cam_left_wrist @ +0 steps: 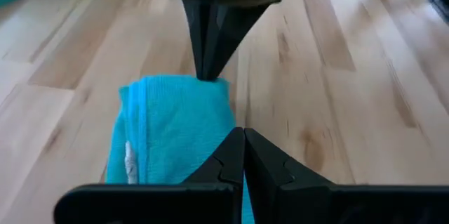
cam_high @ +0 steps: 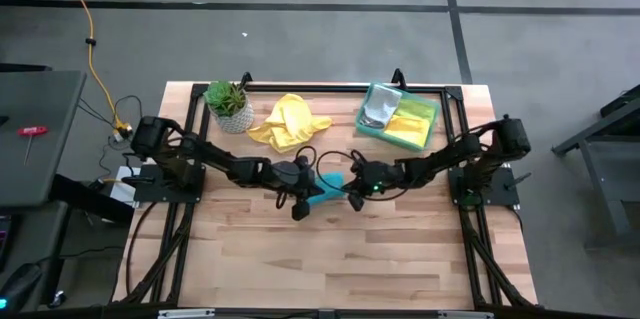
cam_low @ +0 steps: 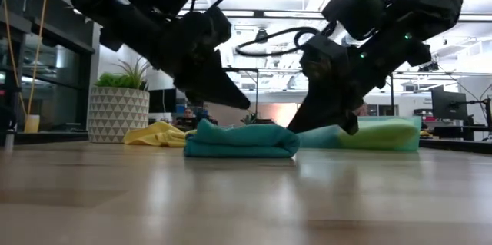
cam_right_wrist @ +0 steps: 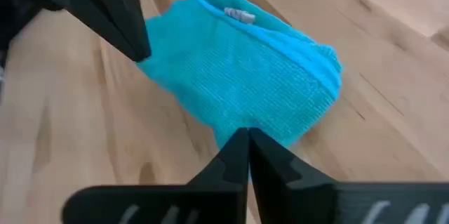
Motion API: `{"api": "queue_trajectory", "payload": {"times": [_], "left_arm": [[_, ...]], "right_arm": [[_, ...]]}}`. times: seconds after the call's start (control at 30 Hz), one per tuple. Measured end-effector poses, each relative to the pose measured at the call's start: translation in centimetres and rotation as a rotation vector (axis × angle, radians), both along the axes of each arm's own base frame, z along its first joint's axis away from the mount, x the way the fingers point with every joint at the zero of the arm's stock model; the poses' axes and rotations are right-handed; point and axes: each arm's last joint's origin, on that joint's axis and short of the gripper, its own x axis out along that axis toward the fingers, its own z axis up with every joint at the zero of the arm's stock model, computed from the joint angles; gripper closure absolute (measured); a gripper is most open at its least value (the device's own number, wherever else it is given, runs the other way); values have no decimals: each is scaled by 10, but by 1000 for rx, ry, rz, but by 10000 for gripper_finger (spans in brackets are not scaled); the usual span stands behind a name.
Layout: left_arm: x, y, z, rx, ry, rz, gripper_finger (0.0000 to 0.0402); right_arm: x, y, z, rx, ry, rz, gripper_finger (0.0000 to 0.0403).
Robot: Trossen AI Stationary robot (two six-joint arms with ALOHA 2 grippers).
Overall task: Fold microfiber towels
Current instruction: Fold the blue towel
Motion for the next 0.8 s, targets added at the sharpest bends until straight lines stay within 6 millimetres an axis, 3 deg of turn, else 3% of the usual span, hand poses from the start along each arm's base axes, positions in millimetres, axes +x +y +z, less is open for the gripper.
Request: {"api": "queue_trajectory", "payload": {"times": [0.2,0.5,0.8], "left_arm": [[-10,1,-15,67,173,-35,401],[-18,2,-23,184,310,-91,401],[-18,2,-22,225,310,-116,401]], "right_arm": [[6,-1,-9,-10,49,-16,401],[3,-2,-14,19,97,-85,402],[-1,-3,4,23,64,-113,402]]}}
